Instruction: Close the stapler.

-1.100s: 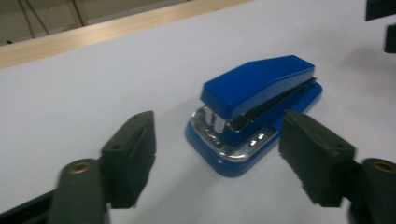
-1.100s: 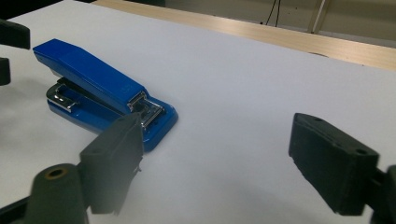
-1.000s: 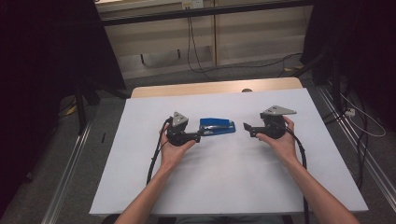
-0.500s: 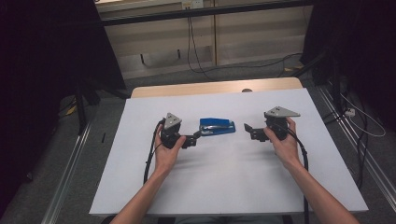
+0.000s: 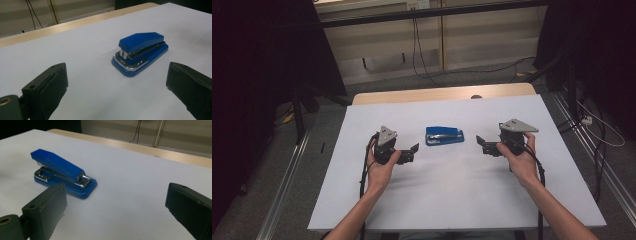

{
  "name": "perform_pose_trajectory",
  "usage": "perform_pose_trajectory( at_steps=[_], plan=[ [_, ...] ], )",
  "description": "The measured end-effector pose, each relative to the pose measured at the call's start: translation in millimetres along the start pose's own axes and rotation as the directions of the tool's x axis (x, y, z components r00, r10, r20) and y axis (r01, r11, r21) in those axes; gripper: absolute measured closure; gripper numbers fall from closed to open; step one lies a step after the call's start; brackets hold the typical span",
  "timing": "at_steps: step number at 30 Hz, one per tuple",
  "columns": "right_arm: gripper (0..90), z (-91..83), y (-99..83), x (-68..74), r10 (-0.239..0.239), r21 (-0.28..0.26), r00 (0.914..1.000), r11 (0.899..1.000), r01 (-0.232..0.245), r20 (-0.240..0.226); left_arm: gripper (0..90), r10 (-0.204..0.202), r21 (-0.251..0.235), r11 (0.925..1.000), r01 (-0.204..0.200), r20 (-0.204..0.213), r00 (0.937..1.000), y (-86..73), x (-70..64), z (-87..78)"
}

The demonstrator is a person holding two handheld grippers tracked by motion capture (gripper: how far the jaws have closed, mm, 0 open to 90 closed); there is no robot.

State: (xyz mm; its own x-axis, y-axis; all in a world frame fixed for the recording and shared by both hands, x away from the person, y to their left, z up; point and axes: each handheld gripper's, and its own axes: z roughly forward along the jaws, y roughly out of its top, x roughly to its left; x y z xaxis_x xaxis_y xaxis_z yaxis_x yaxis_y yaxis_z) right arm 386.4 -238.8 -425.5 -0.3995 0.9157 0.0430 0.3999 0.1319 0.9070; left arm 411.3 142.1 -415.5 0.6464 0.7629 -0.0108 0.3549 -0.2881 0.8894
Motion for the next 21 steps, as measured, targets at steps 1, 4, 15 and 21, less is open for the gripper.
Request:
perform_pose_trajectory(
  at_steps=[1,4,15,21],
  plan=[
    [3.6,-1.3,-0.9,0.2,0.003,0.014,1.0,1.0,-0.003,0.004,4.0,0.008,-0.003,1.0,-0.008,-0.004,1.0,-0.5,-0.4,-2.0],
    [3.6,-5.8,-3.5,0.4,0.008,0.01,0.9999,1.0,-0.008,0.015,3.9,0.011,-0.017,0.9998,-0.011,-0.005,0.9999,-2.0,-2.1,-7.5],
    [3.7,-26.0,-9.4,2.1,-0.01,-0.025,0.9984,1.0,0.011,0.055,2.8,0.004,-0.032,0.9995,-0.005,-0.042,0.9991,-9.5,-0.7,-28.8],
    [3.9,-35.7,-16.1,0.4,-0.011,-0.017,0.9969,1.0,0.013,0.078,2.9,0.027,-0.031,0.9991,-0.029,-0.062,0.9977,-14.9,1.6,-42.4]
  ],
)
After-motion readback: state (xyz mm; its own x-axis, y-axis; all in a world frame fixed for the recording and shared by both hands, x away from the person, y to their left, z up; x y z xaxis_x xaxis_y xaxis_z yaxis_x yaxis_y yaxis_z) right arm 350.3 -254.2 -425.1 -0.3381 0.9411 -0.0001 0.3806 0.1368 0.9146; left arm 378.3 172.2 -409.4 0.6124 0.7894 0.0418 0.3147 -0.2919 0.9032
